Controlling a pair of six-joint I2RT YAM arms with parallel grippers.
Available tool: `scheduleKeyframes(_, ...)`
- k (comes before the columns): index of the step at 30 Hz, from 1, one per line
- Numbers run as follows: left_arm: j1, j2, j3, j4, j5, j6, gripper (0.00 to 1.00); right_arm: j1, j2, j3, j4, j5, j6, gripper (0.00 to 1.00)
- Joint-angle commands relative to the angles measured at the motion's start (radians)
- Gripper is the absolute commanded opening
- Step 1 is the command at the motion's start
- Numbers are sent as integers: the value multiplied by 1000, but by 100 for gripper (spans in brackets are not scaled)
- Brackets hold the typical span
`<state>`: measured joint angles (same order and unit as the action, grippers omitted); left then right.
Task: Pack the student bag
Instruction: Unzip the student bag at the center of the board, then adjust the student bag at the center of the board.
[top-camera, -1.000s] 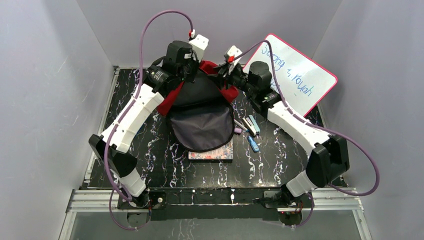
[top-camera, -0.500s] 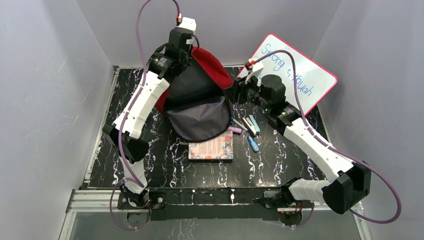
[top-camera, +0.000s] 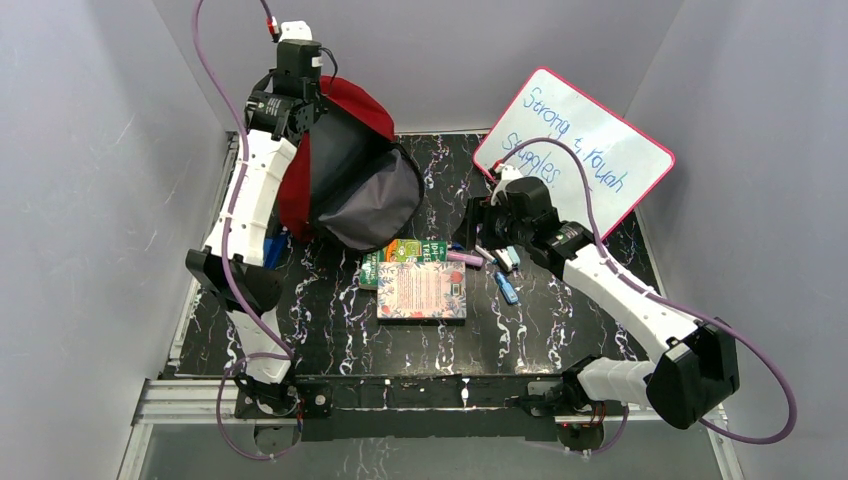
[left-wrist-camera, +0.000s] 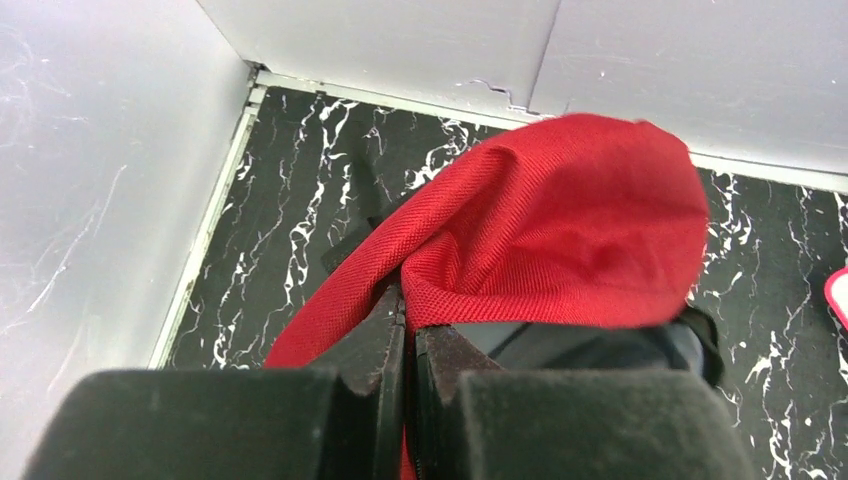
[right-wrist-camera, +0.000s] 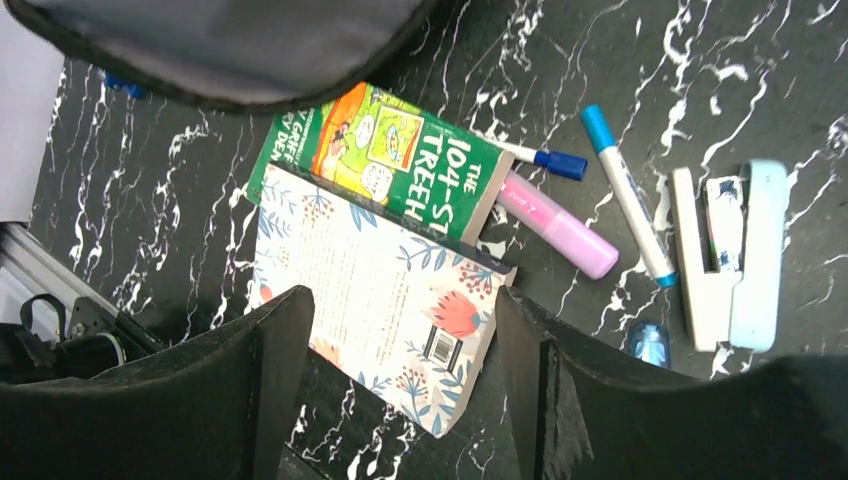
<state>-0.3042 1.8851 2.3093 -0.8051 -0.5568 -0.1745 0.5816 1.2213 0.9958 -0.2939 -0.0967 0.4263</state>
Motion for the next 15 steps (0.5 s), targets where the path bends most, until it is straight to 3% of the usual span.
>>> scheduleKeyframes(1, -1, -55, -13, 1, 31, -23, 0, -5, -28, -11, 4, -56, 53, 78)
scheduleKeyframes(8, 5, -54, -25, 32, 140, -16, 0, -6, -8, -16, -12, -81, 88, 80)
scheduleKeyframes(15, 5, -20, 59, 45, 290, -115, 0, -6, -38, -63, -10, -53, 100, 80)
